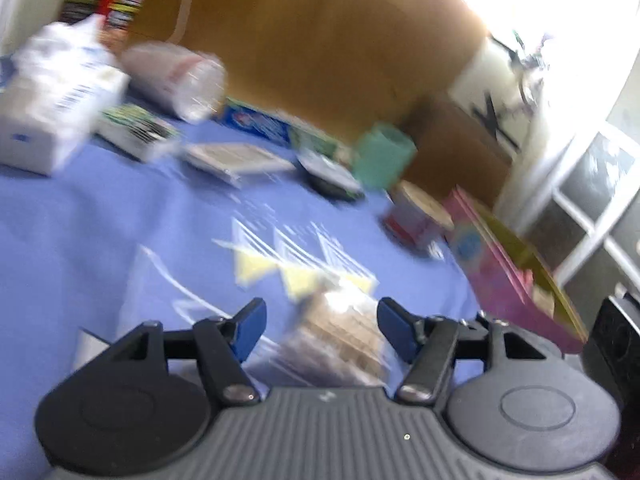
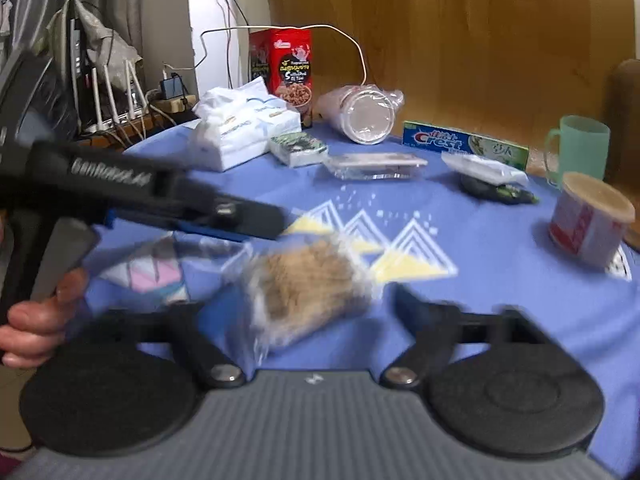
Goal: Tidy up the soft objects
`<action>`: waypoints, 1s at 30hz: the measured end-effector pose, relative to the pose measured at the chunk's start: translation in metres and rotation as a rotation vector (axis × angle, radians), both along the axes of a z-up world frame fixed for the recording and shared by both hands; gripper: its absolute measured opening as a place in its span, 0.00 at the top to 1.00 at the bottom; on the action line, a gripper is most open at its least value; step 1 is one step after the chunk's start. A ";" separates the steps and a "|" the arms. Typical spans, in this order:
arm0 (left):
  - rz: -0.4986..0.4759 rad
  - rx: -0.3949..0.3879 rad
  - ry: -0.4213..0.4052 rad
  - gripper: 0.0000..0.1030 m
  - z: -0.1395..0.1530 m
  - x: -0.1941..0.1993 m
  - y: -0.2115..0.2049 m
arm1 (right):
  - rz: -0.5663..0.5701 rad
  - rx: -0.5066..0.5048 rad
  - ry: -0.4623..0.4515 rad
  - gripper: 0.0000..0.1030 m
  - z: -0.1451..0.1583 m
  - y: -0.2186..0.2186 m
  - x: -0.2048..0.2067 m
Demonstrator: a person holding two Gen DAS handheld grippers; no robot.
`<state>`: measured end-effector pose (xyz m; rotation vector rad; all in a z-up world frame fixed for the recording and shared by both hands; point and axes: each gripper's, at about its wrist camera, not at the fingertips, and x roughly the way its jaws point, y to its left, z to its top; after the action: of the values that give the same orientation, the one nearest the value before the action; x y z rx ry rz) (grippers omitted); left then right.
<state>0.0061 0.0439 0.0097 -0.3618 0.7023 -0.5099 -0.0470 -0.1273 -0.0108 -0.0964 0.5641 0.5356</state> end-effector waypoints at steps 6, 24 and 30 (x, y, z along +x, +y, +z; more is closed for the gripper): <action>-0.029 0.040 0.036 0.52 -0.002 -0.007 -0.031 | 0.031 -0.063 0.012 0.28 -0.003 0.011 0.004; -0.412 0.054 -0.201 0.43 0.077 0.011 -0.298 | -0.553 -0.034 -0.276 0.36 0.056 -0.214 -0.049; -0.338 0.108 -0.206 0.37 0.068 0.014 -0.326 | -0.765 -0.014 -0.238 0.10 0.056 -0.264 -0.028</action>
<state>0.0197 -0.2817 0.0780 -0.0853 0.5898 -0.8139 -0.0748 -0.3910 0.0457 0.0452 0.3328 -0.2241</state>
